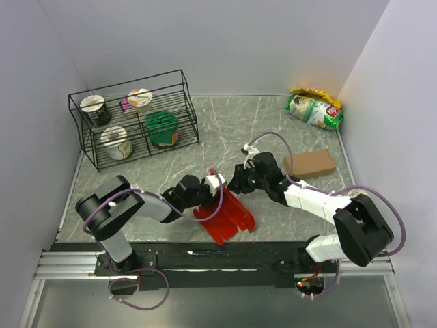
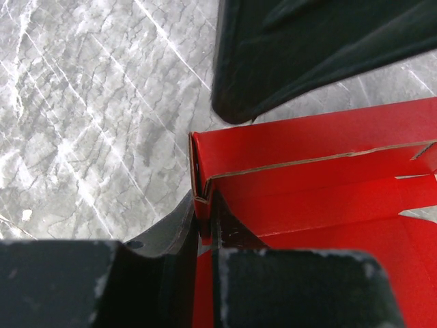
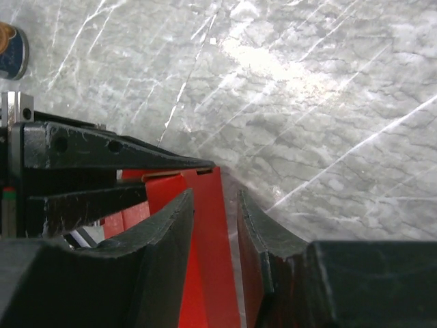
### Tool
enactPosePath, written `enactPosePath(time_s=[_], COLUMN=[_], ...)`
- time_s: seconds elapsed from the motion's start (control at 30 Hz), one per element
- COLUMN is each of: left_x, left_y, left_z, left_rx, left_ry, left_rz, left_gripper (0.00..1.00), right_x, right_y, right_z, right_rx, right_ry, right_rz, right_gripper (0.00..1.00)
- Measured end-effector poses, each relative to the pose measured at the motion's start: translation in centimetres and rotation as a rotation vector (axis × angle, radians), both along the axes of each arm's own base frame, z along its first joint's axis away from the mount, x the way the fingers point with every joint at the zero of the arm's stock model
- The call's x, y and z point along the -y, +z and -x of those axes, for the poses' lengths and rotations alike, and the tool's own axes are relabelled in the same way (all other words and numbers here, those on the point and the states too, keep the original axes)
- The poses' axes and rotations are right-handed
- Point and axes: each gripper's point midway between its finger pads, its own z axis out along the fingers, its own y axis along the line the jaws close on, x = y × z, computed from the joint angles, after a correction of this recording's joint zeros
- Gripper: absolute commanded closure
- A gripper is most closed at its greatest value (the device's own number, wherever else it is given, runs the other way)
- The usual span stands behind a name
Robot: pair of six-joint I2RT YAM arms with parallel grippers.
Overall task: Fold the paper box
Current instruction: Fold the paper box at the center of the board.
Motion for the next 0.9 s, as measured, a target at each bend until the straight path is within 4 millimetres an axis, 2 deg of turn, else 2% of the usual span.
enactPosePath(time_s=[0.4,0.77,0.9], left_x=[0.3,0.2,0.2], left_y=[0.0,0.0,0.0], left_z=[-0.1,-0.2,-0.3], left_rx=[0.010,0.012,0.012], left_ry=[0.003,0.011,0.019], left_rz=[0.003,-0.001,-0.002], left_gripper=[0.99,0.99,0.94], right_x=[-1.5,-2.8,-3.5], right_y=[1.1,0.5,0.3], right_z=[-0.5,-0.2,0.0], right_rx=[0.011,0.021,0.045], right_ry=[-0.017,-0.012,-0.016], right_rz=[-0.074,-0.054,-0.026], right_gripper=[0.63,0.66,0.67])
